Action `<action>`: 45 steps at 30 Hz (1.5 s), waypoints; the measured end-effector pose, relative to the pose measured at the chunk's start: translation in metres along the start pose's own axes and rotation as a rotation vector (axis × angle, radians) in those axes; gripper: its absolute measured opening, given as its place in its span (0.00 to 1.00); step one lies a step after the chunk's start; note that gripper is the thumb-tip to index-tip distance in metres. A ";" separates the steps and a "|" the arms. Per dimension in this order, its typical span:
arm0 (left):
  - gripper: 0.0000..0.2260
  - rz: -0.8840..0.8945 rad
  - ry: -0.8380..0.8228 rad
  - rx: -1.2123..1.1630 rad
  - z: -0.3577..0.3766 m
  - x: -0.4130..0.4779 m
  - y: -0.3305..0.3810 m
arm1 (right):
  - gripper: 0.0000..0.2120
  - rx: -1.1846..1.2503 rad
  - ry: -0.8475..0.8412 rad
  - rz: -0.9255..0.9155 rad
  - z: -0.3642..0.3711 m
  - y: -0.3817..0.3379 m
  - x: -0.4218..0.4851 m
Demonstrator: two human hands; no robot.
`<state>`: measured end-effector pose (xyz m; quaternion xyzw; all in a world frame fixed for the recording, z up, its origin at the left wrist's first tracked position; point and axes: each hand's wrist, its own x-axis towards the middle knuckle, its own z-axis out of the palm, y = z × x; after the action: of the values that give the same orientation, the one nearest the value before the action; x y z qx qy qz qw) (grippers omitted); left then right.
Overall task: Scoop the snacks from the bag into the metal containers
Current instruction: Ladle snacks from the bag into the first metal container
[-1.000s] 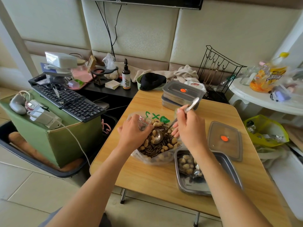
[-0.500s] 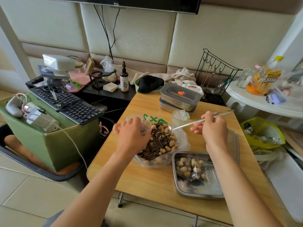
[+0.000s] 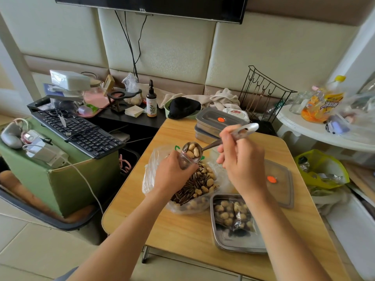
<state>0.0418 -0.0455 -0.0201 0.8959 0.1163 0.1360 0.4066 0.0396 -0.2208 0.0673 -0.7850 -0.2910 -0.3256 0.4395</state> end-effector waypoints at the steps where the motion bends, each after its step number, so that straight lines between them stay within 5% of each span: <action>1: 0.20 -0.008 0.010 -0.026 0.001 0.001 0.000 | 0.15 -0.035 -0.014 -0.092 0.002 -0.002 0.001; 6: 0.18 -0.041 0.033 -0.138 0.002 0.002 0.004 | 0.24 -0.157 -0.018 -0.287 0.005 -0.011 0.002; 17: 0.19 -0.032 0.037 -0.224 0.000 0.002 0.002 | 0.18 -0.130 0.044 -0.308 0.007 -0.009 -0.001; 23: 0.15 -0.027 0.066 -0.302 -0.014 -0.004 0.006 | 0.12 -0.196 0.172 -0.075 0.003 0.007 0.000; 32: 0.10 -0.014 0.193 -0.511 -0.044 -0.009 -0.001 | 0.17 -0.005 0.007 0.406 0.011 0.015 -0.007; 45: 0.20 -0.095 0.029 -0.289 -0.044 -0.009 -0.011 | 0.13 -0.007 -0.299 -0.083 0.040 -0.005 -0.010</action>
<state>0.0177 -0.0107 -0.0016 0.8195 0.1437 0.1448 0.5355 0.0400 -0.1852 0.0460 -0.8135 -0.3844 -0.2239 0.3746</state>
